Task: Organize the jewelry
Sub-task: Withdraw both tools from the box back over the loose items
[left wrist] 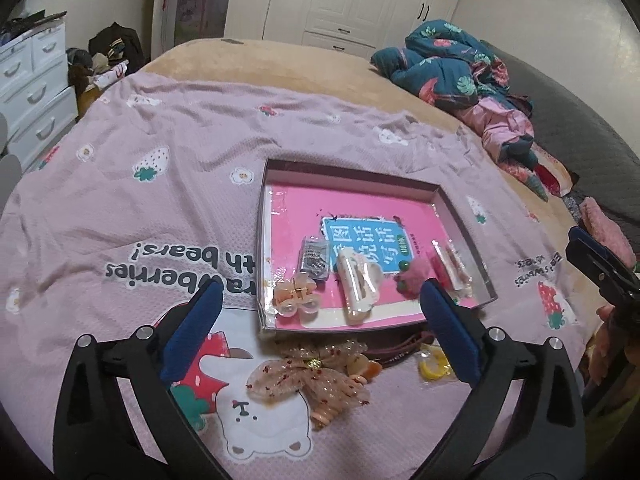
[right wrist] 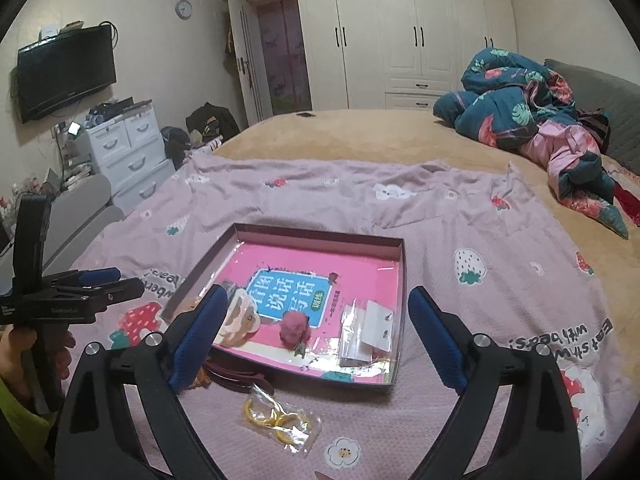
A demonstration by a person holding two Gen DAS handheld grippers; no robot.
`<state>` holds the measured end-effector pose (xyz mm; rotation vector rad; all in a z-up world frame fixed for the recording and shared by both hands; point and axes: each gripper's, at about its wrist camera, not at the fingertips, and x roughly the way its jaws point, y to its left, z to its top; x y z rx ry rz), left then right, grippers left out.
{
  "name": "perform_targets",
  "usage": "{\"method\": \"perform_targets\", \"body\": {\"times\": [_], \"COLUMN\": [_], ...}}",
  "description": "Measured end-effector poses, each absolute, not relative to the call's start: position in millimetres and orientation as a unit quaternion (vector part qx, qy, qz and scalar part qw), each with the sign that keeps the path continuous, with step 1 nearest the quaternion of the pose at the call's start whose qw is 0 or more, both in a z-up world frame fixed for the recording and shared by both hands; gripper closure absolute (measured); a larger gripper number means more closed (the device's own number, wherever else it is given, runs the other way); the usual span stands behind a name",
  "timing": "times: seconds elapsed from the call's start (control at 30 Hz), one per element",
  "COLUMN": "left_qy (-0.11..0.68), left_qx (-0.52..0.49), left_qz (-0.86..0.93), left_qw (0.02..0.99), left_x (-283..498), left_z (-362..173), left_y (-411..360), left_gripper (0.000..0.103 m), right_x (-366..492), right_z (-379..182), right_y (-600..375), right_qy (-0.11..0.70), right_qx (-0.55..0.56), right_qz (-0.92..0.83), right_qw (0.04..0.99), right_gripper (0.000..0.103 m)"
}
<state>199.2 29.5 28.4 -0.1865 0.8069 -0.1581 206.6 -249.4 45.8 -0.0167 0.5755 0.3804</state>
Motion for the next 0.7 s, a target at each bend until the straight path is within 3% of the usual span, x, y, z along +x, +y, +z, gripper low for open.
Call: {"method": "perform_targets", "body": {"times": [0.7], "left_qy": [0.362], "left_qx": [-0.089], "left_qz": [-0.082], "left_qw": [0.924], "left_x": [150], "left_z": [54], "left_y": [29], "left_gripper": [0.009], "right_x": [157], "right_z": [69], "right_y": [-245], "right_qy": [0.253], "right_qx": [-0.022], "right_qz": [0.207], "right_qw": [0.945], "right_gripper": [0.008]}}
